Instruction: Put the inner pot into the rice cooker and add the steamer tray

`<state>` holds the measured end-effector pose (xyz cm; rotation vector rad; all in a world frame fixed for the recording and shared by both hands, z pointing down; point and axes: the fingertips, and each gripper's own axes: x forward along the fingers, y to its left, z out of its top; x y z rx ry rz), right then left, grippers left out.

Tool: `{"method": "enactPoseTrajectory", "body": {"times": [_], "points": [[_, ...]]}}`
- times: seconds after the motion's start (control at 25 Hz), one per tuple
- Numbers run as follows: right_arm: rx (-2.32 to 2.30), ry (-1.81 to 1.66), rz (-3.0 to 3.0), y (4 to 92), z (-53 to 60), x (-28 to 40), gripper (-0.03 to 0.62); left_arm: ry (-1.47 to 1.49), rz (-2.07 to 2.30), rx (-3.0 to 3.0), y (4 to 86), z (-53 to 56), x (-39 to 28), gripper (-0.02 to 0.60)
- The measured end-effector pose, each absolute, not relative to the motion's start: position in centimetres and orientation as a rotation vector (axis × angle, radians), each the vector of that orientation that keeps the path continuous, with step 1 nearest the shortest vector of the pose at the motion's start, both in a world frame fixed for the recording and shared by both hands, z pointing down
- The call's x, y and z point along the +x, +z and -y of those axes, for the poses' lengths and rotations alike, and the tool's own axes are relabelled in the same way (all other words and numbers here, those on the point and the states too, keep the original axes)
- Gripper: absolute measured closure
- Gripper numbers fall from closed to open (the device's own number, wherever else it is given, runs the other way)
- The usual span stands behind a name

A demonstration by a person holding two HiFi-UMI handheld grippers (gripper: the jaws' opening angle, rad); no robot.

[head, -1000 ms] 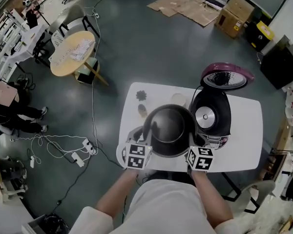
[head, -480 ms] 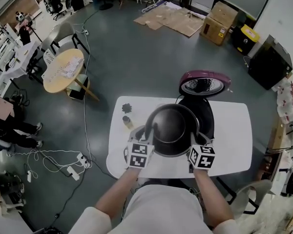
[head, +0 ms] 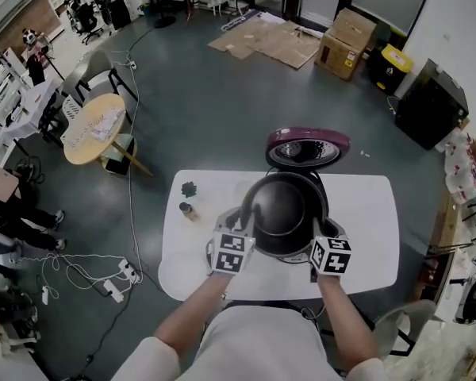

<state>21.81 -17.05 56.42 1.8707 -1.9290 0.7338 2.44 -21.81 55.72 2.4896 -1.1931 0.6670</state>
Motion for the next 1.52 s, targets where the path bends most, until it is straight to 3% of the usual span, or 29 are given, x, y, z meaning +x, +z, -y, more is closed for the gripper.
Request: {"method": "enactPoseTrajectory", "body": {"times": [0.68,1.52], "points": [[1.738,0.786,1.883,61.7,19.7,29.6,0.525,0.813,1.131,2.435,61.2,24.1,10.4,0.469],[1.397,0.756,1.803,69.2,22.2,30.0,0.482,1.176,1.047,2.262,68.5,25.0,11.2,0.439]]}}
